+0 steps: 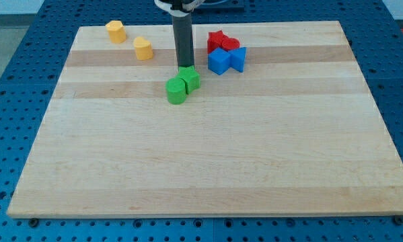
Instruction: Move your arm towards the yellow hearts
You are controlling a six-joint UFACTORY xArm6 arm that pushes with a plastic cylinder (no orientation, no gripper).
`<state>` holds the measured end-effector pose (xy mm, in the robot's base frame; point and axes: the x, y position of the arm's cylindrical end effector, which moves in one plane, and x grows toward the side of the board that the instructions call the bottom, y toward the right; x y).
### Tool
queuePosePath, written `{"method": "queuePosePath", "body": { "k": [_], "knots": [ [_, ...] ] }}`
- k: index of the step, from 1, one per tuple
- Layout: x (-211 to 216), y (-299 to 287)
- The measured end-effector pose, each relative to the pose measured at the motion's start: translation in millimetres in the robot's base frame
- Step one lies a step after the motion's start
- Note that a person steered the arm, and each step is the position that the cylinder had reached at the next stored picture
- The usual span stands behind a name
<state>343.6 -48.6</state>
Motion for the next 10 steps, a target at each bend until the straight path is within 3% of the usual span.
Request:
{"method": "queuePosePath", "body": {
  "k": [1, 3, 5, 7, 10],
  "knots": [
    [13.9, -3.2],
    [5.0, -81.8],
    [-38.3, -164.9],
    [-87.1, -176.9],
    [-94.4, -132.9]
  ]
}}
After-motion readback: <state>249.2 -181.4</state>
